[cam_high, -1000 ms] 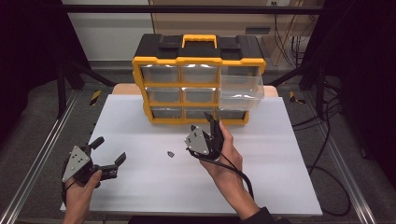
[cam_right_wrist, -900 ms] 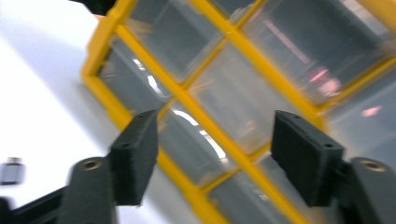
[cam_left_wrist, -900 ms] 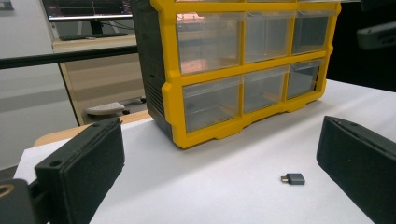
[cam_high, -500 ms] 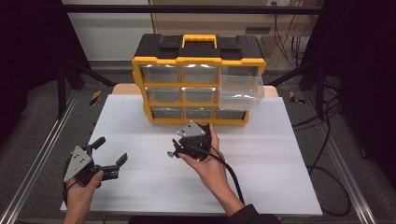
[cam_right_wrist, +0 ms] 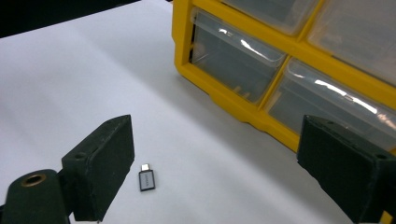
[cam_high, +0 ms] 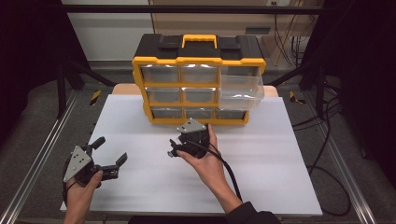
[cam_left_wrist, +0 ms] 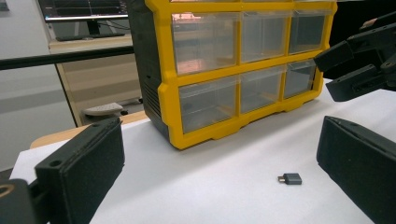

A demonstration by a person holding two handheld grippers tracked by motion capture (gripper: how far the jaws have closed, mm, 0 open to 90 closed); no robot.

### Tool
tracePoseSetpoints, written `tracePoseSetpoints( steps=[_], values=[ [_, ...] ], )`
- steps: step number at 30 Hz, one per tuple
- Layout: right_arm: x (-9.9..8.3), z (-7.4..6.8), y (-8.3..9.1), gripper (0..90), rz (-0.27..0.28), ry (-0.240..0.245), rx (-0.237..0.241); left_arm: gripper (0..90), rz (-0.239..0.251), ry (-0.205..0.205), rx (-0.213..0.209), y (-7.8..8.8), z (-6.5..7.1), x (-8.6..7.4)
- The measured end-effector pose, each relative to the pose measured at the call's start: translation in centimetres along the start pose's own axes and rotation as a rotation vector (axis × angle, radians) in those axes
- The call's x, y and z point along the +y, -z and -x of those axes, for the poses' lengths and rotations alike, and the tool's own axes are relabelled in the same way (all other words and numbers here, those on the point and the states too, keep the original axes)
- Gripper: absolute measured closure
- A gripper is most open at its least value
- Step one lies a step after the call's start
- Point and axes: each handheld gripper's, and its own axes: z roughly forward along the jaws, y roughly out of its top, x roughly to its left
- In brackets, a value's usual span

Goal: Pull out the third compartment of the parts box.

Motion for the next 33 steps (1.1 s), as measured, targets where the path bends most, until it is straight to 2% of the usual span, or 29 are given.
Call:
tracePoseSetpoints(
  steps=[4, 33],
  values=[
    [-0.1, 0.2, -0.4, 10.7, -0.024, -0.034, 0.033, 0.7, 0.000, 0.000, 0.000, 0.0, 0.0, 0.0],
    [-0.1, 0.6, -2.1, 10.1, -0.065, -0.122, 0.106, 0.7, 0.001, -0.002, -0.001, 0.0, 0.0, 0.0]
  ],
)
